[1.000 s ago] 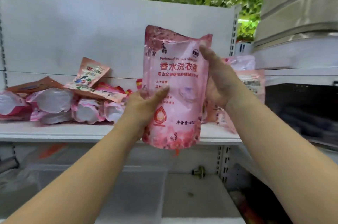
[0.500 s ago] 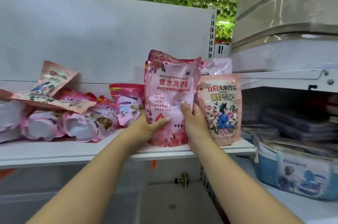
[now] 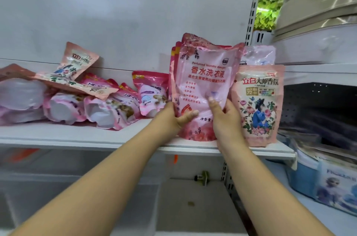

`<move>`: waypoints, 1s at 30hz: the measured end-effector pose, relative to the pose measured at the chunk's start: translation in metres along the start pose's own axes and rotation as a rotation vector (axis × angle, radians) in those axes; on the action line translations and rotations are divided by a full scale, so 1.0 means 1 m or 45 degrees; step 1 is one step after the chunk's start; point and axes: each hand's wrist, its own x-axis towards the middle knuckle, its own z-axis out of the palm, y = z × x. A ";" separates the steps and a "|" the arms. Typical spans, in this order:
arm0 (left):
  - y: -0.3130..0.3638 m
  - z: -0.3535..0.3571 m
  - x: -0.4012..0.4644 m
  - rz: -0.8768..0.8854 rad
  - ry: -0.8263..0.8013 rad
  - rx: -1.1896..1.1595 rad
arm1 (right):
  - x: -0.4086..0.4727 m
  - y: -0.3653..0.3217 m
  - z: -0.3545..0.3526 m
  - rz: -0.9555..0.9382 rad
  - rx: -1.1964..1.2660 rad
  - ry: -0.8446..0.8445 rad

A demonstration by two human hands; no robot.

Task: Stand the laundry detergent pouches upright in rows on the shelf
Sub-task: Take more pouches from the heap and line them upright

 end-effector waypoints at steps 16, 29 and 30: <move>-0.050 -0.184 0.015 0.631 0.189 1.225 | -0.056 -0.048 0.110 -0.520 -0.956 0.151; -0.090 -0.201 0.070 0.301 -0.278 1.163 | 0.092 0.010 0.207 0.372 -1.275 -0.234; -0.091 -0.201 0.072 0.309 -0.302 1.162 | 0.099 0.016 0.210 0.405 -1.349 -0.234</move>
